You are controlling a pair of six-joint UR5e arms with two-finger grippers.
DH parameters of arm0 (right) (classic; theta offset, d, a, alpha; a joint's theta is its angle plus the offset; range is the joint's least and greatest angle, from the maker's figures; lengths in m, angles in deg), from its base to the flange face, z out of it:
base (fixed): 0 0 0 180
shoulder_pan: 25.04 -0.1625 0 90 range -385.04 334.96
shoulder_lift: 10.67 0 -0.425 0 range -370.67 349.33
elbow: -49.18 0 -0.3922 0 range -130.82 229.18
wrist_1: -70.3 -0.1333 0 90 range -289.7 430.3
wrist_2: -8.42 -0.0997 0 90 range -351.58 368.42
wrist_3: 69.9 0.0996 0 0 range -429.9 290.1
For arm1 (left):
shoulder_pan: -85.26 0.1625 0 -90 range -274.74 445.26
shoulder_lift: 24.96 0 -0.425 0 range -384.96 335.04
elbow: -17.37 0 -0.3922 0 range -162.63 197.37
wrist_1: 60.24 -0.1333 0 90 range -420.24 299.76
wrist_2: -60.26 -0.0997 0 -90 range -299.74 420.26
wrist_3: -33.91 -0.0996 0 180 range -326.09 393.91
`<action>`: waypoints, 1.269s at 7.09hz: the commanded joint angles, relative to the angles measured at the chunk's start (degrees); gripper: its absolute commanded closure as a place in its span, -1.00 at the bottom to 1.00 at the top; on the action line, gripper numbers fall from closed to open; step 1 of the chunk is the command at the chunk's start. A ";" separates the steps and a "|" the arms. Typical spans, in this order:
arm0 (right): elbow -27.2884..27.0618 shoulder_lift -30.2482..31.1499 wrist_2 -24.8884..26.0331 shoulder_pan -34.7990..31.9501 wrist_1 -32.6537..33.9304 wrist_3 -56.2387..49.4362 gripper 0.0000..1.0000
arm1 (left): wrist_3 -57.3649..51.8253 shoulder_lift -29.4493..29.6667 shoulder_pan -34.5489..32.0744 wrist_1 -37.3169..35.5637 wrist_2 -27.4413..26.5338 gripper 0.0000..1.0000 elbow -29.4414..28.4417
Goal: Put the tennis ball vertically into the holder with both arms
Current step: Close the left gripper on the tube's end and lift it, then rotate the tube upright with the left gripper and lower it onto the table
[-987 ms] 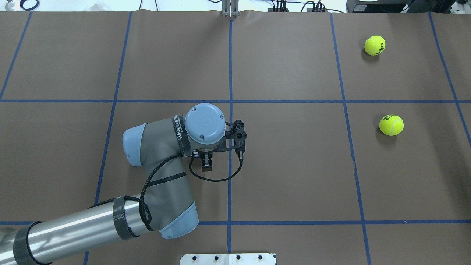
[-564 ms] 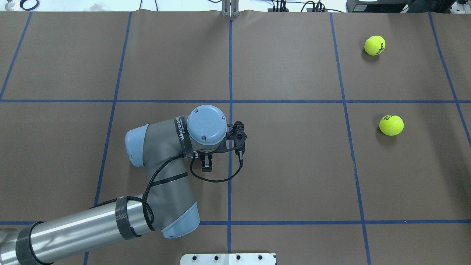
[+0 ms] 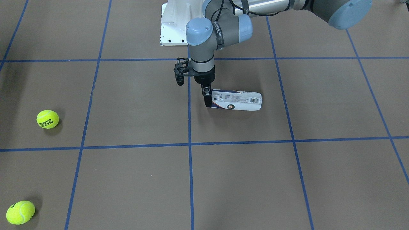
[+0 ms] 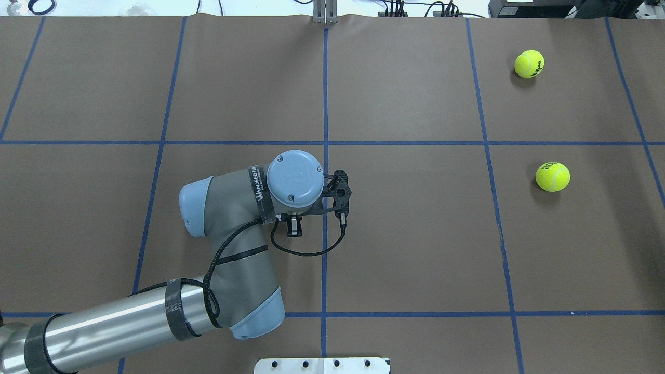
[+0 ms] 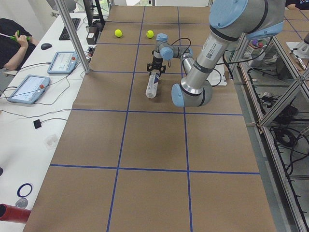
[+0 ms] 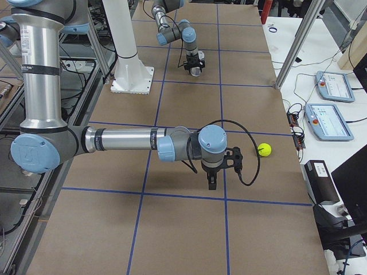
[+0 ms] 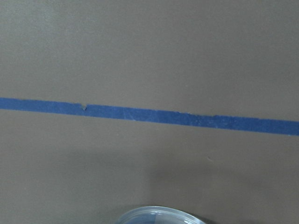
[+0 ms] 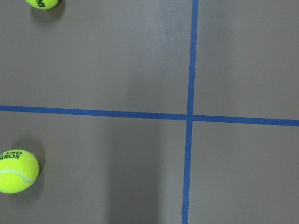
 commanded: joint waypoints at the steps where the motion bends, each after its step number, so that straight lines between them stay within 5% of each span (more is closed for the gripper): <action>1: 0.09 0.00 0.00 0.00 0.03 0.00 -1.00 | 0.26 1.66 -0.04 -0.09 -2.53 0.56 1.14; 5: -0.69 0.00 -0.09 0.00 0.03 0.00 -1.00 | 17.52 1.76 -1.27 4.19 -9.02 0.61 16.84; 9: -0.87 -0.52 -0.09 0.00 -0.14 0.00 -1.00 | 39.66 0.01 -1.54 32.10 -16.95 0.61 18.29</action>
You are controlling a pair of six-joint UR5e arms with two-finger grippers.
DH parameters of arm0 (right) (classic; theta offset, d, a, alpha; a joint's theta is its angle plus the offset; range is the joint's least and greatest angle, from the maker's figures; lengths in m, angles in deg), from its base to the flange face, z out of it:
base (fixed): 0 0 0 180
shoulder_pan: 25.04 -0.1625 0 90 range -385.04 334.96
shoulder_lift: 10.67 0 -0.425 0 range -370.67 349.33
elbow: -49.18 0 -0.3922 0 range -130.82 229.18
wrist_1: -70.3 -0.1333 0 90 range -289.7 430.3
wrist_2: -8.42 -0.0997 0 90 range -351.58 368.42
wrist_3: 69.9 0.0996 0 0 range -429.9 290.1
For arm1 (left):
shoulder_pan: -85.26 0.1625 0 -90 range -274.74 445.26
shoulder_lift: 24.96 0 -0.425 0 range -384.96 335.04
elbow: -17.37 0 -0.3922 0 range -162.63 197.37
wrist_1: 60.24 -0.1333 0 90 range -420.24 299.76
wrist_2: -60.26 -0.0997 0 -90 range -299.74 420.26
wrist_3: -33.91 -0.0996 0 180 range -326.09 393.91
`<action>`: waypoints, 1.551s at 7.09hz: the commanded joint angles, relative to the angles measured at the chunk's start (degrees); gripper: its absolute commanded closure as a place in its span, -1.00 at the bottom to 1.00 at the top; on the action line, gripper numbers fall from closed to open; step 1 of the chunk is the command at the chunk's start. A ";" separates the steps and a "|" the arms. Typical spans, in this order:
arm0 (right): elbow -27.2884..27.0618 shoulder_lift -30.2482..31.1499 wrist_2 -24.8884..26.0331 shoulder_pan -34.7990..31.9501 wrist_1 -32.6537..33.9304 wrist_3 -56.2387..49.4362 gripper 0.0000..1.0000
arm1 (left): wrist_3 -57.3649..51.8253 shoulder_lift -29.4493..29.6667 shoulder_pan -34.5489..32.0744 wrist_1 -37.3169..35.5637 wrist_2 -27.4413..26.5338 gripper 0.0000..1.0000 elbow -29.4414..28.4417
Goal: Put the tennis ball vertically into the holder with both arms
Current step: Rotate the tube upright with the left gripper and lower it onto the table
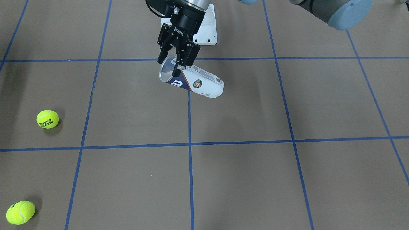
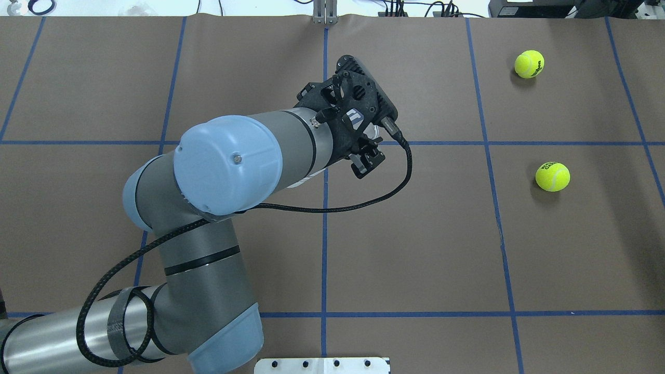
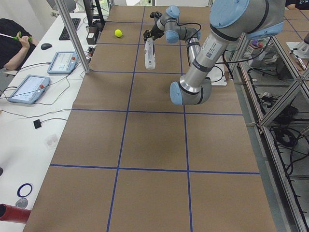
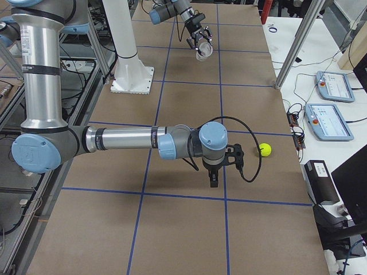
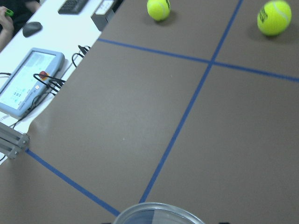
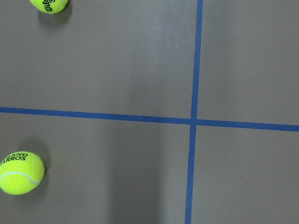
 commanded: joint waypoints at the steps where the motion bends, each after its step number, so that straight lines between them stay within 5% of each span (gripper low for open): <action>1: -0.23 0.09 -0.87 -0.07 -0.07 0.00 -1.00 | 12.05 -4.45 -0.04 18.65 -4.15 0.61 -0.39; 3: -0.67 0.01 -2.11 -0.07 -0.07 0.00 -1.00 | 15.32 -11.92 -0.04 35.28 -6.97 0.61 -1.18; 7: -1.73 -0.08 -2.11 -0.07 -0.07 0.00 -1.00 | 15.18 -13.63 0.40 79.39 -14.42 0.61 -26.08; 11: -1.64 -0.08 -2.20 0.01 0.11 0.00 -1.00 | 9.29 -13.54 0.66 80.45 -14.54 0.61 -30.53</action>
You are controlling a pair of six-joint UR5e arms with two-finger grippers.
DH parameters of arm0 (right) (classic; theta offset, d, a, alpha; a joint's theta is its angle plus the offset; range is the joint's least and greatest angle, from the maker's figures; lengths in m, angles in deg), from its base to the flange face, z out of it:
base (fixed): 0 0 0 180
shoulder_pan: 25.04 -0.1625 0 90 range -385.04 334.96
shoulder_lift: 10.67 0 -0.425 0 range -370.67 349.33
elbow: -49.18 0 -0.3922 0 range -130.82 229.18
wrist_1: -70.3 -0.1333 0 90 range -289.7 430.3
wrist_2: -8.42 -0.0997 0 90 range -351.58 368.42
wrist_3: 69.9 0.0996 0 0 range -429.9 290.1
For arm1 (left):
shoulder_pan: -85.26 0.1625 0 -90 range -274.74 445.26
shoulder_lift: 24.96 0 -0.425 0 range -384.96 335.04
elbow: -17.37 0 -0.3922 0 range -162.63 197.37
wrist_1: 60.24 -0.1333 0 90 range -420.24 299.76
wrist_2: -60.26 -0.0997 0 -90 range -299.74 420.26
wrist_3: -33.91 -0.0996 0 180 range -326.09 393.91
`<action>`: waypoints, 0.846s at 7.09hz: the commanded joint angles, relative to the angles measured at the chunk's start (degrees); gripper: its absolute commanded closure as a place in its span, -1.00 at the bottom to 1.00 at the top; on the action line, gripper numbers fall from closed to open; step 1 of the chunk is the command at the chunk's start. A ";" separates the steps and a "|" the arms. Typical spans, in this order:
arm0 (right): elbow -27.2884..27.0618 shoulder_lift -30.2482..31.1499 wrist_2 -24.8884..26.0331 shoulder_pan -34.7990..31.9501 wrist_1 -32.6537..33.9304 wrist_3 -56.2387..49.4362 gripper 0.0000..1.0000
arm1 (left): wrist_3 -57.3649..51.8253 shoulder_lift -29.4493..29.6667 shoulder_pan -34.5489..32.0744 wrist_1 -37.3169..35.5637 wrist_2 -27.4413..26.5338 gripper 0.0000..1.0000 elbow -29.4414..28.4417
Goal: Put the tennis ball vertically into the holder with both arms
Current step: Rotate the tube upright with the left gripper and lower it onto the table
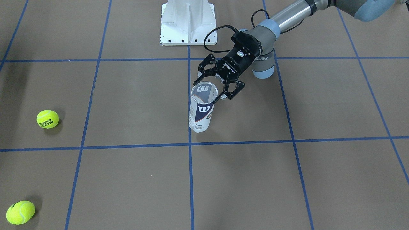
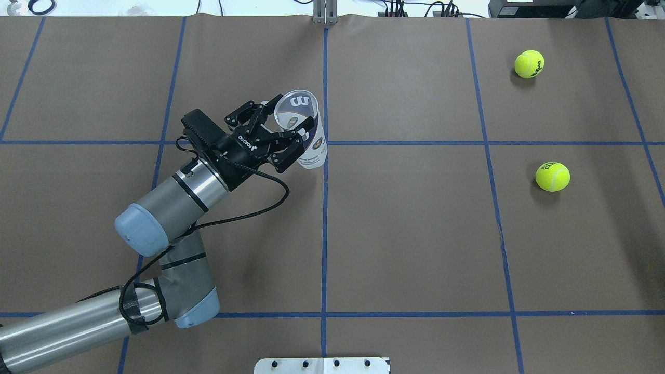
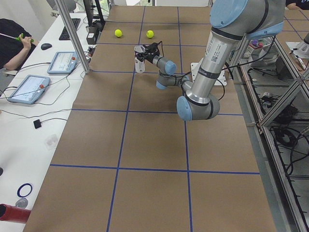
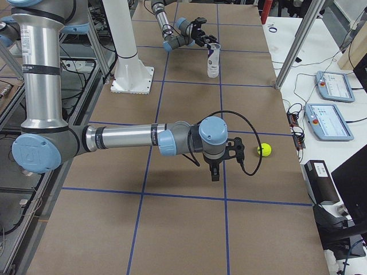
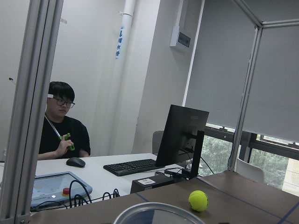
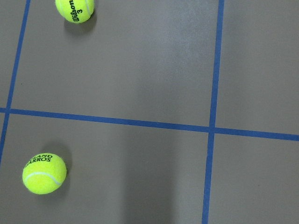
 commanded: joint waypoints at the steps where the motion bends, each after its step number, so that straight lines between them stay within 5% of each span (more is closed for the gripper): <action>1: 0.00 -0.05 -0.03 -0.05 0.16 0.00 -1.00 | -0.63 0.16 0.07 -0.04 0.01 0.55 -2.04; 5: 0.09 -0.05 -0.03 -0.05 0.17 0.00 -1.00 | -0.54 0.07 0.34 -0.22 -0.08 -0.09 -2.74; 6: 0.09 -0.05 0.06 -0.05 0.17 0.00 -1.00 | -0.63 0.16 0.34 -0.22 -0.43 -0.70 -2.74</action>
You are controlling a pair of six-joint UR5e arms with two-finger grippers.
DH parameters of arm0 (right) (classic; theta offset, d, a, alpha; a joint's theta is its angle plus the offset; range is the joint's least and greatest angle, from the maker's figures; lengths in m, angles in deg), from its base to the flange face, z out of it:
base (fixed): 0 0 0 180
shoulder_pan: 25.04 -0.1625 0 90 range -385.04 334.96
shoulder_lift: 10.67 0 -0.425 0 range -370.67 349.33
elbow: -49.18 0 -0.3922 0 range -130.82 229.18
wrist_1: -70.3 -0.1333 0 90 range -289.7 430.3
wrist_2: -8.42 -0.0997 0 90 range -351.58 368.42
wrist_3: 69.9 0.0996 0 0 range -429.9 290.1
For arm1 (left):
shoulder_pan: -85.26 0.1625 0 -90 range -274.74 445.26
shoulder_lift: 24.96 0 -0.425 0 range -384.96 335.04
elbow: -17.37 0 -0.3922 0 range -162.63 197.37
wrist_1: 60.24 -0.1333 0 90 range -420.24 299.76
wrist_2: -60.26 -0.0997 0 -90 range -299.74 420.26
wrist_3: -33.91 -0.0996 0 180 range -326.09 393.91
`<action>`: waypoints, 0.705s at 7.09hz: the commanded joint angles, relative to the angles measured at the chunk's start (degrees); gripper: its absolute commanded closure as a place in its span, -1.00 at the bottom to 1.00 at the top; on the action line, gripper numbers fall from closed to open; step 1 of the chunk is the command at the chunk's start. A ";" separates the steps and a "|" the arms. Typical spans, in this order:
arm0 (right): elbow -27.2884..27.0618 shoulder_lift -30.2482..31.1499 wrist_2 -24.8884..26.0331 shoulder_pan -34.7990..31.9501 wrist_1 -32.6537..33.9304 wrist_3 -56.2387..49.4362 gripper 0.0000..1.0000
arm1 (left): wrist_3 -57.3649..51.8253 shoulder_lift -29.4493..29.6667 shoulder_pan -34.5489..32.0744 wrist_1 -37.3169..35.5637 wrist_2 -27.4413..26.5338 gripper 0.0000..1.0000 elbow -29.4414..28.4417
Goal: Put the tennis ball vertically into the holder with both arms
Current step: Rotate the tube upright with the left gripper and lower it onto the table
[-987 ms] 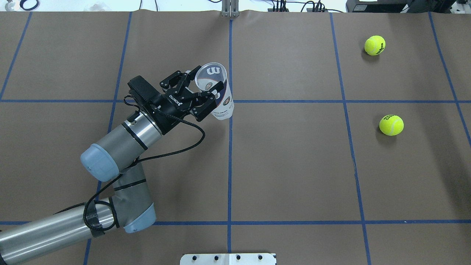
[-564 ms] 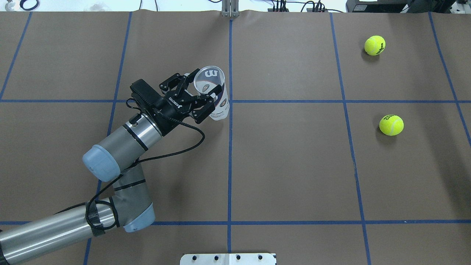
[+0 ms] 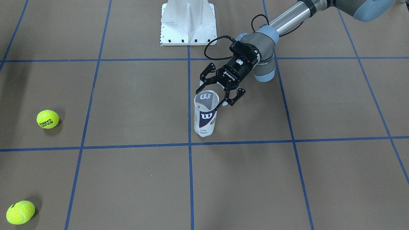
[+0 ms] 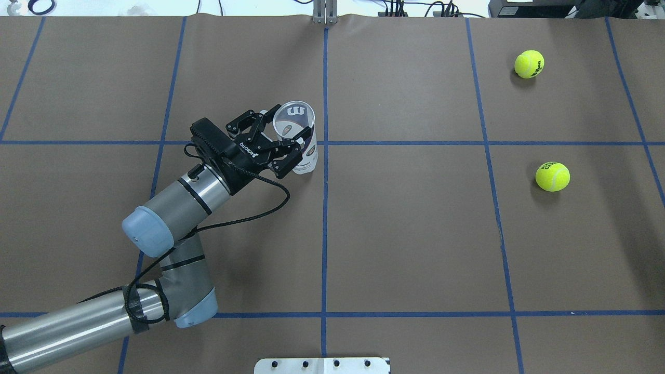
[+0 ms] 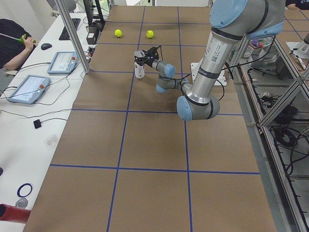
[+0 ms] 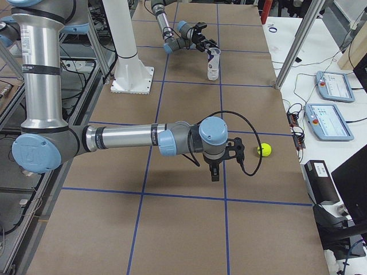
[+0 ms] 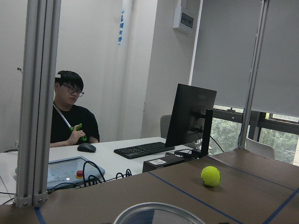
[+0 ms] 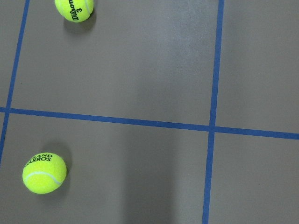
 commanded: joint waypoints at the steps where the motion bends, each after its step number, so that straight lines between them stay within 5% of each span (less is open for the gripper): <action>1: 0.02 -0.01 0.07 0.06 0.00 0.00 -1.00 | -0.08 0.05 -0.04 0.08 -0.28 -0.99 -0.32; 5: 0.11 0.08 0.07 -0.02 0.17 0.00 -1.00 | 0.09 0.84 -0.04 0.08 -0.19 -0.99 0.90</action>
